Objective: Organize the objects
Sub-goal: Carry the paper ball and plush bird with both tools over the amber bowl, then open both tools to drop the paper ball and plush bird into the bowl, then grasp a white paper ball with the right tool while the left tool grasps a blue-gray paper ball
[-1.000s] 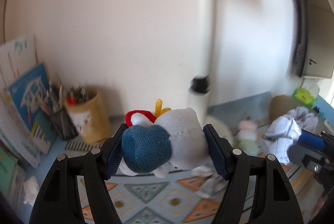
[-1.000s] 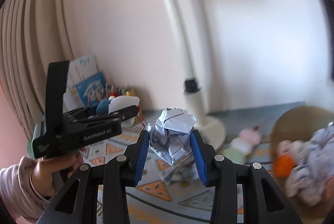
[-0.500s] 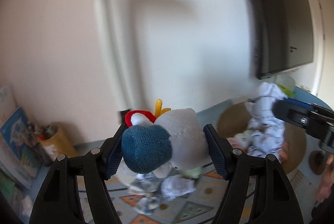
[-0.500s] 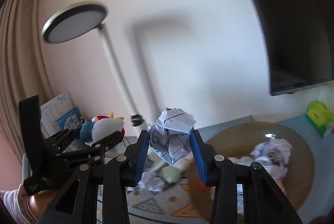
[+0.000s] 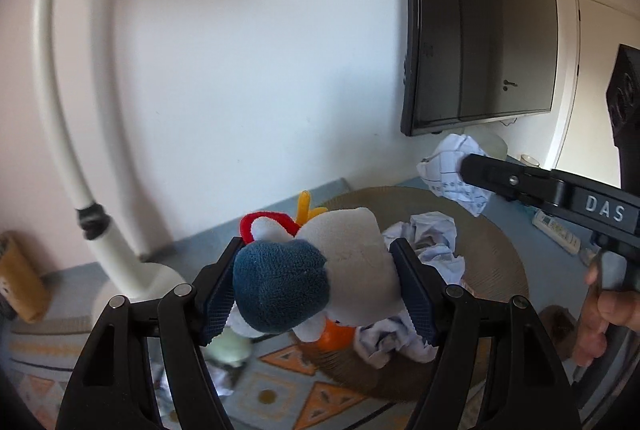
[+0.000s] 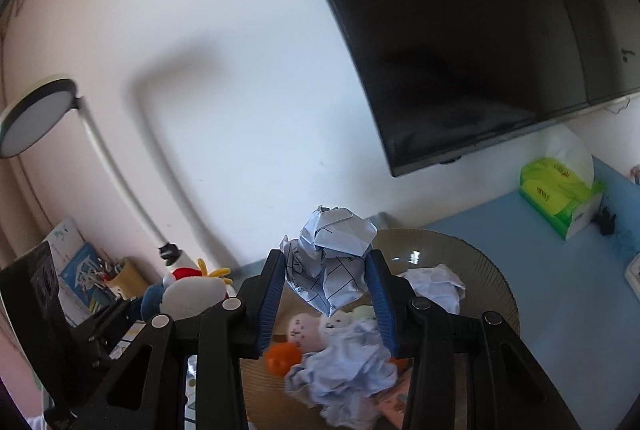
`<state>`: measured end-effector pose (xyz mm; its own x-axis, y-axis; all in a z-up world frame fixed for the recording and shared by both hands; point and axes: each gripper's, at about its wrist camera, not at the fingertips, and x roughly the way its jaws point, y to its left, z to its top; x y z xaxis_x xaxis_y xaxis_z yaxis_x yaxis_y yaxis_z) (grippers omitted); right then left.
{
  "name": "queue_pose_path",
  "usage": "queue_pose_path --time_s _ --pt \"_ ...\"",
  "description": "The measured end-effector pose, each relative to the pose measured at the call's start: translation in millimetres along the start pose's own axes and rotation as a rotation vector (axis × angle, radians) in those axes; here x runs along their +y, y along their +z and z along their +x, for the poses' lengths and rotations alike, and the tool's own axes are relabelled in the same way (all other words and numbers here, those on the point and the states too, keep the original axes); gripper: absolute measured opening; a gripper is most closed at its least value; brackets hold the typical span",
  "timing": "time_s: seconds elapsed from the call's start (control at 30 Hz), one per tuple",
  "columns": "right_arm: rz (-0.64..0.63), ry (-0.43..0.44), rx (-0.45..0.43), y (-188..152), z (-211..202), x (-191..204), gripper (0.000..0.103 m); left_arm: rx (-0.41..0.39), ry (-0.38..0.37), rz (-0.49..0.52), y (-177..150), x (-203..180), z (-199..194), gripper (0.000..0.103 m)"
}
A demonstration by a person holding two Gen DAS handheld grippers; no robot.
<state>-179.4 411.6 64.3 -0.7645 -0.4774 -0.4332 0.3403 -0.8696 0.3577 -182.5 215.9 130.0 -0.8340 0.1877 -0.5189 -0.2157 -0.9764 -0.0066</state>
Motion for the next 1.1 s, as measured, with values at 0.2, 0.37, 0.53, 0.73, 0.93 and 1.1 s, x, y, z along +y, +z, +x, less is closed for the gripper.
queue_pose_path --time_s 0.2,0.37,0.53,0.73,0.93,1.1 --pt "0.009 -0.023 0.086 6.2 40.9 -4.4 0.085 0.098 -0.103 -0.028 -5.0 0.3 34.3 0.091" --pt "-0.007 -0.08 0.071 3.6 49.0 0.8 0.103 0.157 -0.142 0.028 -14.0 -8.3 44.2 0.102" --pt "-0.002 -0.072 0.081 -0.4 48.9 11.0 0.103 0.146 -0.116 0.049 -16.3 -7.9 38.6 0.102" --pt "-0.049 -0.069 0.083 -3.8 43.8 39.7 0.103 0.121 -0.065 0.028 -24.9 20.9 12.9 0.102" --pt "-0.12 -0.036 0.075 -9.5 36.9 88.5 0.103 0.094 0.037 -0.016 -23.9 87.3 -17.0 0.102" --pt "-0.182 0.001 0.079 -29.0 36.6 126.8 0.103 0.124 0.166 -0.046 -32.6 144.6 -27.3 0.102"
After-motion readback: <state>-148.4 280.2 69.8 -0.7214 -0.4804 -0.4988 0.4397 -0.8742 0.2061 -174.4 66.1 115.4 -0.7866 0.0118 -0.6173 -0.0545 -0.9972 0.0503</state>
